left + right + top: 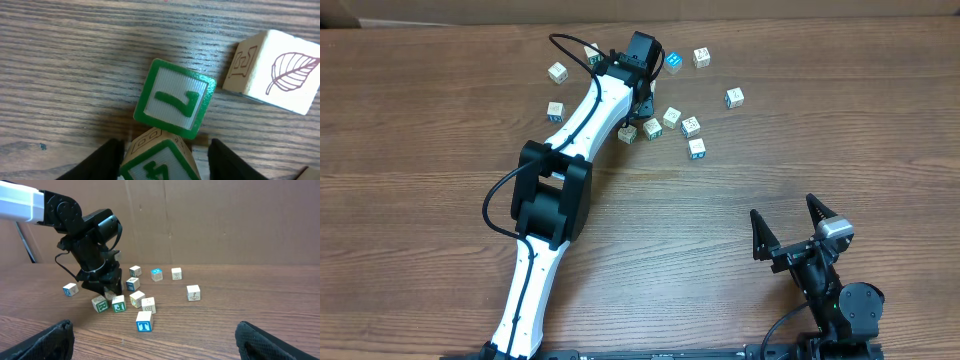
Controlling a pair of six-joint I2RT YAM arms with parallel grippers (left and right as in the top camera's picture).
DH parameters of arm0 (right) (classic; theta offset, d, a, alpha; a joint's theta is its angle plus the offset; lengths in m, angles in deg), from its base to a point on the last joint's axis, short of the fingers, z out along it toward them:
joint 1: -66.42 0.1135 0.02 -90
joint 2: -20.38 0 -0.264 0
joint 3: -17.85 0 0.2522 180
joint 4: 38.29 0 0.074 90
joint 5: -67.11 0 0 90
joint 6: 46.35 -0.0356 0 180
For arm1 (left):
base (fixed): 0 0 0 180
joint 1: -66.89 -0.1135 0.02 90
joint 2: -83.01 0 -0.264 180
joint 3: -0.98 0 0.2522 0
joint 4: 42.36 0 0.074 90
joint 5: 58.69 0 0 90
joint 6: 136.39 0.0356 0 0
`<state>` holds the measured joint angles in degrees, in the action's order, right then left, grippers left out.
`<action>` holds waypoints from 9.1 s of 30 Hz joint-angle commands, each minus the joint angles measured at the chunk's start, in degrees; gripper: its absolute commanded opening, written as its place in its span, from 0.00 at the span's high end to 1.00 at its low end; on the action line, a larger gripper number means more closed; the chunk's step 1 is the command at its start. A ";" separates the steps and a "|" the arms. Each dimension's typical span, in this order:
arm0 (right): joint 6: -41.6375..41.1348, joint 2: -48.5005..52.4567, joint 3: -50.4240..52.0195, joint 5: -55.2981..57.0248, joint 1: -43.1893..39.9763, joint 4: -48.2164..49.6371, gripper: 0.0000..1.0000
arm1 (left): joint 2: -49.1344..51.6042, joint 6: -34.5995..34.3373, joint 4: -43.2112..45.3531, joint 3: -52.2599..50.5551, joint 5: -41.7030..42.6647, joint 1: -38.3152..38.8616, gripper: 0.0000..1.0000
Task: Form a circle
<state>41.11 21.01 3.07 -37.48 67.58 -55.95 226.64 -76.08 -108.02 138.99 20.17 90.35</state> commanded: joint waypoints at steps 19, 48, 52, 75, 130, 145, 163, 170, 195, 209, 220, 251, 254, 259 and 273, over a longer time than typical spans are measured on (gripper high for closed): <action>0.24 -0.46 0.57 0.42 -0.17 0.37 0.00 | 0.35 0.74 -1.46 3.43 0.68 -0.79 0.65; 0.26 -0.46 0.57 0.42 -0.17 0.35 0.00 | -18.16 0.96 -18.14 3.50 0.74 -0.94 0.74; 0.26 -0.46 0.57 0.42 -0.17 0.37 0.00 | -21.77 0.98 -24.46 3.50 3.48 -0.94 0.74; 0.24 -0.46 0.57 0.42 -0.17 0.35 0.00 | -23.04 1.86 -39.91 -3.91 8.15 5.22 0.72; 0.24 -0.46 0.57 0.42 -0.17 0.35 0.00 | -22.97 -7.19 8.87 -22.16 3.98 -0.79 0.41; 0.26 -0.46 0.57 0.42 -0.17 0.35 0.00 | -22.97 -7.19 8.50 -22.23 2.80 -0.79 0.40; 0.24 -0.46 0.57 0.42 -0.17 0.37 0.00 | -19.08 -7.17 10.01 -22.23 1.53 -1.01 0.33; 0.26 -0.46 0.57 0.42 -0.17 0.37 0.00 | -18.27 -7.15 10.80 -22.23 1.51 -1.01 0.32; 0.24 -0.46 0.57 0.42 -0.17 0.35 0.00 | -18.25 -6.25 13.03 -22.23 -1.51 -1.01 0.28; 0.24 -0.46 0.57 0.42 -0.17 0.37 0.00 | -16.33 -6.29 13.44 -22.23 -1.18 -1.01 0.28; 0.26 -0.46 0.57 0.42 -0.17 0.37 0.00 | -12.79 -6.32 13.64 -22.23 0.28 -1.01 0.37; 0.26 -0.46 0.57 0.42 -0.17 0.35 0.00 | -12.79 -6.03 12.31 -22.23 5.07 -0.96 0.68; 0.24 -0.46 0.57 0.42 -0.17 0.35 0.00 | -12.79 -4.70 12.59 -22.23 4.98 -0.96 0.69; 0.26 -0.46 0.57 0.42 -0.17 0.35 0.00 | -12.79 -2.40 12.74 -22.23 5.05 -0.96 0.60; 0.26 -0.46 0.57 0.42 -0.17 0.35 0.00 | -12.81 -2.40 11.82 -22.21 5.16 -1.05 0.70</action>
<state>41.11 21.01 3.07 -37.50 67.56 -55.95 213.44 -79.04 -96.33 117.09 25.11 89.30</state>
